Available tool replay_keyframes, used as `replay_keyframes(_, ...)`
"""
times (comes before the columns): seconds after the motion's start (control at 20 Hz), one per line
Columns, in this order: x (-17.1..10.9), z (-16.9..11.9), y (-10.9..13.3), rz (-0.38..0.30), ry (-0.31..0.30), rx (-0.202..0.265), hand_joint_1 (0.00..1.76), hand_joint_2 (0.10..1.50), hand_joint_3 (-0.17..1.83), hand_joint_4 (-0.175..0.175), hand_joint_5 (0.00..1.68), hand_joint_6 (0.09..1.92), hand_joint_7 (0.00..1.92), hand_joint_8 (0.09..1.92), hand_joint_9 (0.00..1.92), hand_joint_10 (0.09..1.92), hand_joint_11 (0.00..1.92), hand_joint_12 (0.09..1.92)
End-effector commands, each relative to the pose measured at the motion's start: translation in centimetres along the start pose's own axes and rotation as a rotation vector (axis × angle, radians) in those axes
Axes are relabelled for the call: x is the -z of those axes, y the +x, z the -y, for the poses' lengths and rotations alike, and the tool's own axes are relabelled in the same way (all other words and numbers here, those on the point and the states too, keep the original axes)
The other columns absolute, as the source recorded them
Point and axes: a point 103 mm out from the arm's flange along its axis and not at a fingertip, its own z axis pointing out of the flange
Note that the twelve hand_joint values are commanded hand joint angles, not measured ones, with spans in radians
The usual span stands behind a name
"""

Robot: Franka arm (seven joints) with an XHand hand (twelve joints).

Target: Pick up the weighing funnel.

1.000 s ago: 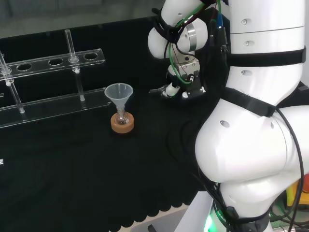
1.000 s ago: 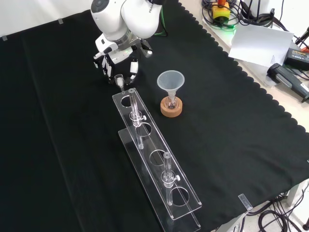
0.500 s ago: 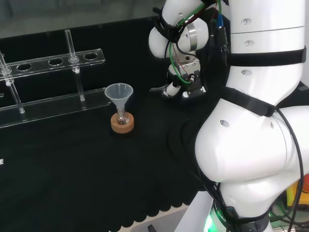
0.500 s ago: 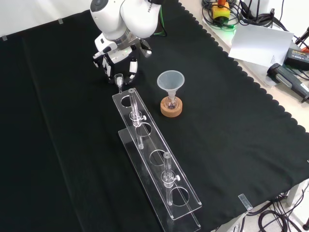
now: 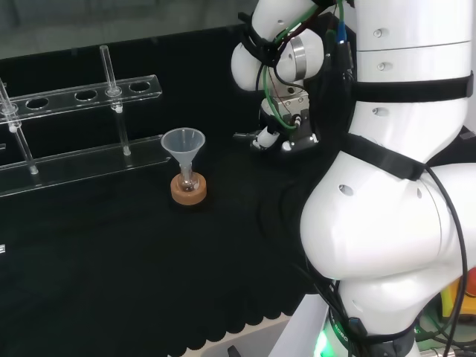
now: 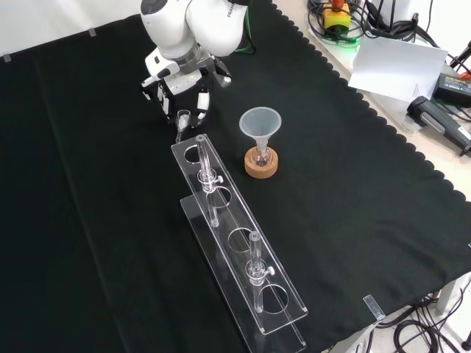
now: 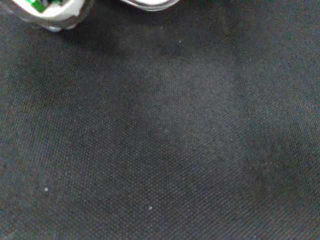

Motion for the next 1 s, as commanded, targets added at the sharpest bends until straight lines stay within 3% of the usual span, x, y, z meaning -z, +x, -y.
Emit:
replay_keyframes(0.05, 0.14, 0.1, 0.01, 0.0, -0.032, -0.005, 1.08, 0.88, 0.2, 0.175, 1.27, 0.51, 1.47, 0.13, 1.09, 0.22, 0.0, 1.5)
replay_keyframes(0.35, 0.35, 0.28, 0.27, -0.037, -0.064, -0.009, 1.1, 0.89, 0.17, 0.175, 1.31, 0.45, 1.53, 0.11, 1.13, 0.2, 0.0, 1.53)
replay_keyframes(1.0, 0.32, 0.43, 0.56, -0.063, -0.057, -0.023, 1.11, 0.86, 0.2, 0.175, 1.36, 0.37, 1.56, 0.09, 1.16, 0.18, 0.0, 1.55)
